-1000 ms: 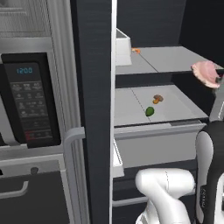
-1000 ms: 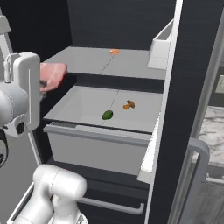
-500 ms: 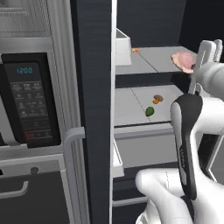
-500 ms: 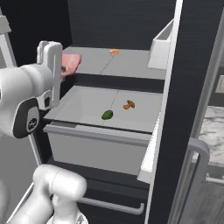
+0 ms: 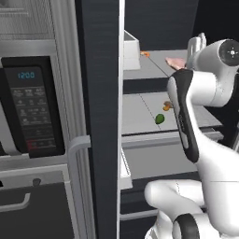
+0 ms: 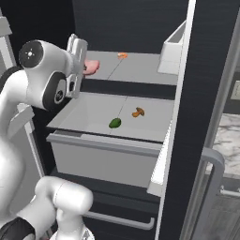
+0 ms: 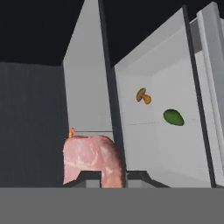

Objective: Transport the steak and avocado to the fridge. Place the steak on the rack containing meat and place the avocado on the rack containing the vegetable, ensuring meats and vegetables are on different racks.

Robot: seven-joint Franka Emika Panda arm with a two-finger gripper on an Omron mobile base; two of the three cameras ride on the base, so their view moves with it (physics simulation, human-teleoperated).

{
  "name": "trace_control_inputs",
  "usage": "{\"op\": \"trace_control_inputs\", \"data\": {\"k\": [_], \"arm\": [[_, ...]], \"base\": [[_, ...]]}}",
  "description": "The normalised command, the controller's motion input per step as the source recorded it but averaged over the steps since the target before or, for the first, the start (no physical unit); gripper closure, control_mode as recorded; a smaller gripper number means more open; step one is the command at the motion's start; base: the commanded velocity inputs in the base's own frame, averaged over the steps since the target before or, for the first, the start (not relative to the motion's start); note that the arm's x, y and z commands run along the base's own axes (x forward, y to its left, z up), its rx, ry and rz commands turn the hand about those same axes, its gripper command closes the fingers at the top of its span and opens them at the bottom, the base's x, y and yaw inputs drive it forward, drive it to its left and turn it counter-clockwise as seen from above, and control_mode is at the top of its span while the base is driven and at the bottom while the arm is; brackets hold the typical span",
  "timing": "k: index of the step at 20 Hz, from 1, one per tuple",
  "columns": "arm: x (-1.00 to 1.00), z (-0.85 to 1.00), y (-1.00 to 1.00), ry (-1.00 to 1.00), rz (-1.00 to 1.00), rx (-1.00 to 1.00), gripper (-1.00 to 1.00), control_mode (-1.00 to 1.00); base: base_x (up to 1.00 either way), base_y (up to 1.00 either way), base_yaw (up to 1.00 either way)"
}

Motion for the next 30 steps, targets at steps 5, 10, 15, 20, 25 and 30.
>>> {"op": "trace_control_inputs", "data": {"k": [5,10,15,20,25,30], "arm": [[0.63,-0.06,-0.16,0.08,0.12,0.00,1.00,-1.00],[0.55,-0.32,-0.10,0.00,0.13,0.00,1.00,-1.00],[0.88,-0.51,-0.01,0.00,0.06,0.00,1.00,-1.00],[0.91,-0.41,0.00,0.00,0.03,0.00,1.00,-1.00],[0.87,-0.37,0.00,0.00,0.01,0.00,1.00,-1.00],[0.82,-0.28,0.00,0.04,0.00,0.00,1.00,-1.00]], "base": [[0.00,0.00,0.00],[0.00,0.00,0.00],[0.00,0.00,0.00],[0.00,0.00,0.00],[0.00,0.00,0.00],[0.00,0.00,0.00]]}}
